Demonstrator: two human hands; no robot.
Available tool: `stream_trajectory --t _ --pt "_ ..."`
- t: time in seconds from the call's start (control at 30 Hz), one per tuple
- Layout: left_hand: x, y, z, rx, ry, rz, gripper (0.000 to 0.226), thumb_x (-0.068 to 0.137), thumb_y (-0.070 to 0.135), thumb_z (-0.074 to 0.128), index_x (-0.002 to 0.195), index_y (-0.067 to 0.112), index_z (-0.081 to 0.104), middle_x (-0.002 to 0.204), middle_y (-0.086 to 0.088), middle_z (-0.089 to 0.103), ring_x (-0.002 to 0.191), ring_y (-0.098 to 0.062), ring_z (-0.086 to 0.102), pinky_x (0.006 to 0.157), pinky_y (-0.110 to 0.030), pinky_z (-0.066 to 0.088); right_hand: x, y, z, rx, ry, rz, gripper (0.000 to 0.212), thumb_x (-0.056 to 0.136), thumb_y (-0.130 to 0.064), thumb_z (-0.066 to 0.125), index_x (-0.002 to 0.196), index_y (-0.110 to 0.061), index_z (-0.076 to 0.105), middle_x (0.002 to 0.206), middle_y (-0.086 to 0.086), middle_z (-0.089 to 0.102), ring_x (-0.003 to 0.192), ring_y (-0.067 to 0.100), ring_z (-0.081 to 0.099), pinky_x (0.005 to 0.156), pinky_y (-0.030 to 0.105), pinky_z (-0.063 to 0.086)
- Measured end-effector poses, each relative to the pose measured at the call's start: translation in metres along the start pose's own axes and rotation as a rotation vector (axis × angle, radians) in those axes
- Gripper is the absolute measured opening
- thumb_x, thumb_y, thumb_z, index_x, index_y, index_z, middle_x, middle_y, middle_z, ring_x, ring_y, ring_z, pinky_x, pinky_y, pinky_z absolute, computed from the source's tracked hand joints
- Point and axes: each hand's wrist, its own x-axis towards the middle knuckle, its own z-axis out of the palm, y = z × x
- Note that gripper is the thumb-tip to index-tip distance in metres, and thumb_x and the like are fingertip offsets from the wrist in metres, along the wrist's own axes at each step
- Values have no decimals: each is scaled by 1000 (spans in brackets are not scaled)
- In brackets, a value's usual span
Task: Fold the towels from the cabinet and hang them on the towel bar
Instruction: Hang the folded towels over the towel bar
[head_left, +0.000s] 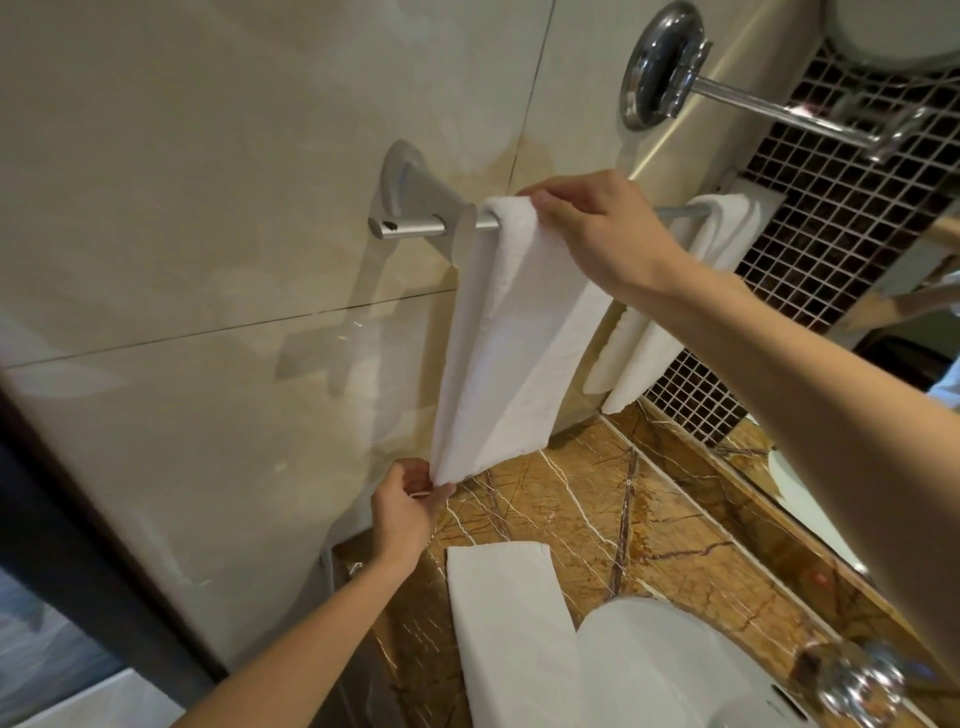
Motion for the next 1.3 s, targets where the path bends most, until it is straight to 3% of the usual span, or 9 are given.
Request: stream_trajectory --t 0.1,0.27,0.37,0.5,0.67,0.9,1.17,1.3 --pt "-3 1 2 -28 16 -32 36 66 3 83 84 17 55 80 -4 66 76 -19 65 69 -30 53 0 0 0 0 -2 4 31 98 -23 43 111 -19 71 111 5 70 106 23 60 95 44 45" --pt "-5 -2 5 -101 -13 -77 23 68 1 81 72 15 64 65 8 67 67 -10 63 69 -29 54 -2 1 2 15 0 5 32 100 -24 41 113 -18 70 113 3 69 107 22 60 96 45 45" --pt "-4 -5 5 -4 -17 -20 19 70 11 82 69 22 66 66 11 69 61 0 62 63 -20 48 -6 3 3 48 36 -11 31 100 -22 44 117 -16 69 120 0 68 114 17 59 99 41 44" --pt "4 -5 4 59 -86 -21 22 71 2 80 64 18 65 61 3 66 64 -16 63 69 -34 54 -6 5 0 53 21 -13 30 100 -23 46 117 -17 69 125 -5 65 119 11 56 101 36 44" --pt "9 1 7 173 -70 10 25 69 9 82 60 22 63 60 7 65 57 -9 61 57 -17 46 -7 6 0 44 14 -22 31 100 -24 45 120 -15 67 129 -5 62 121 11 55 102 35 44" --pt "19 7 10 289 -63 -11 14 68 15 84 71 10 72 70 1 69 66 -13 62 61 -20 45 -4 15 -7 1 -1 -34 32 100 -25 46 123 -16 66 130 -3 62 122 13 54 103 38 43" --pt "29 11 40 454 -115 31 26 67 21 85 58 26 61 66 6 66 65 -14 63 63 -24 49 1 47 -16 -8 17 -38 30 99 -22 48 121 -13 66 128 0 63 122 14 55 103 36 42" --pt "35 13 57 476 -96 39 25 68 20 84 58 23 62 63 7 64 62 -13 62 61 -27 52 4 68 -21 10 44 -44 29 98 -22 50 119 -13 68 125 -1 65 119 14 57 102 31 41"
